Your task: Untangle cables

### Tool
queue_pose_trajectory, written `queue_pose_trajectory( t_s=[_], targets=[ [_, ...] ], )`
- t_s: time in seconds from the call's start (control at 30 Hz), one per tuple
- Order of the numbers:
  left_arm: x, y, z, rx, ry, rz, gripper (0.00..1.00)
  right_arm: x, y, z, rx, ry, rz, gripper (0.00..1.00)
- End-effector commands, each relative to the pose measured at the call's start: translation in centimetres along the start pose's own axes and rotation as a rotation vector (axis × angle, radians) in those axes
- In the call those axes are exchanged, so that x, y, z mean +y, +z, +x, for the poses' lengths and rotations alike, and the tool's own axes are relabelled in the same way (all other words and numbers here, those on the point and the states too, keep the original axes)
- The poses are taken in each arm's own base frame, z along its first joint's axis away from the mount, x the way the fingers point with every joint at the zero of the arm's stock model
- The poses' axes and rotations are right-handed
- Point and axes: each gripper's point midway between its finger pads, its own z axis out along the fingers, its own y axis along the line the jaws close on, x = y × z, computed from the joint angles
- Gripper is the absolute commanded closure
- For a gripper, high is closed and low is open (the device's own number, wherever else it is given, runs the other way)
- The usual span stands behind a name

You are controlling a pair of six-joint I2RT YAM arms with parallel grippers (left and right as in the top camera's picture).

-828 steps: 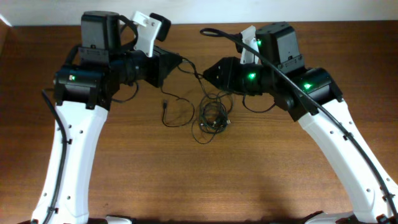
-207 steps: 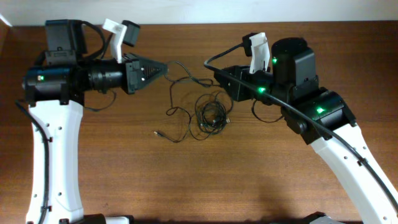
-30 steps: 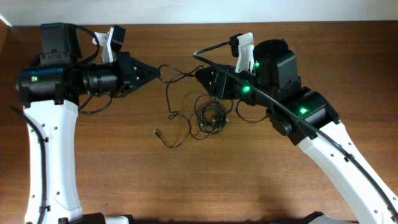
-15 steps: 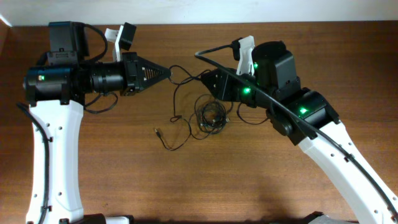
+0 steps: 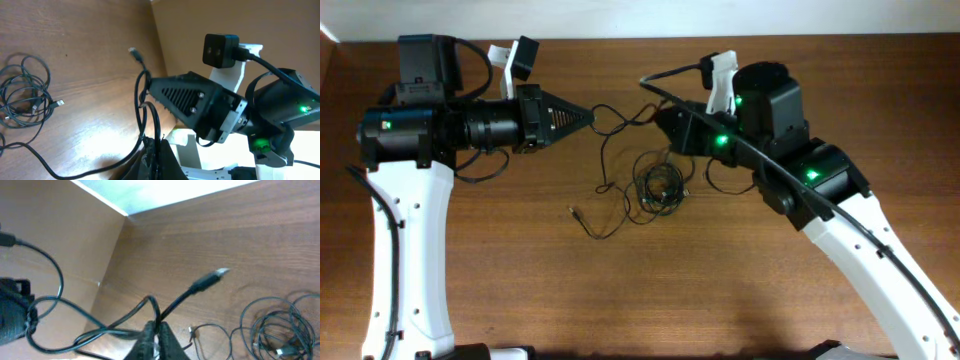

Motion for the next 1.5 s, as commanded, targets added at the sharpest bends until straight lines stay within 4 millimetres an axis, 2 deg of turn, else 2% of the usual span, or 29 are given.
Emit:
queue_pose_trajectory(
  t_s=[0.0, 0.33, 0.4, 0.53, 0.73, 0.8, 0.97, 1.3, 1.47],
  targets=[
    [-0.4, -0.1, 0.1, -0.003, 0.034, 0.004, 1.00, -0.1, -0.2, -0.7, -0.021, -0.021, 0.006, 0.96],
    [-0.5, -0.1, 0.3, 0.004, 0.039, 0.008, 1.00, -0.3, -0.2, -0.9, -0.029, -0.081, 0.017, 0.96],
    [-0.5, 0.0, 0.6, 0.013, 0.094, 0.009, 1.00, -0.3, -0.2, -0.9, -0.029, -0.099, 0.017, 0.74],
    [-0.5, 0.1, 1.2, 0.032, 0.157, 0.009, 1.00, -0.3, -0.2, -0.9, -0.027, -0.159, 0.019, 0.63],
    [-0.3, 0.1, 1.8, 0.050, 0.238, 0.008, 1.00, -0.3, -0.6, -1.0, -0.005, -0.153, -0.027, 0.64],
    [-0.3, 0.1, 1.8, 0.050, 0.252, 0.009, 1.00, 0.1, -0.9, -0.6, 0.030, -0.172, -0.084, 0.69],
    [-0.4, 0.1, 1.8, 0.050, 0.296, 0.014, 1.00, -0.8, -1.1, 0.7, 0.093, -0.183, -0.071, 0.69],
    [-0.7, 0.6, 2.3, 0.070, 0.396, 0.023, 1.00, 1.3, -1.5, 1.9, 0.158, -0.194, -0.201, 0.70],
    [-1.1, 1.1, 2.7, 0.086, 0.415, 0.037, 1.00, 1.1, -1.6, 2.3, 0.176, -0.181, -0.200, 0.70]
  ],
)
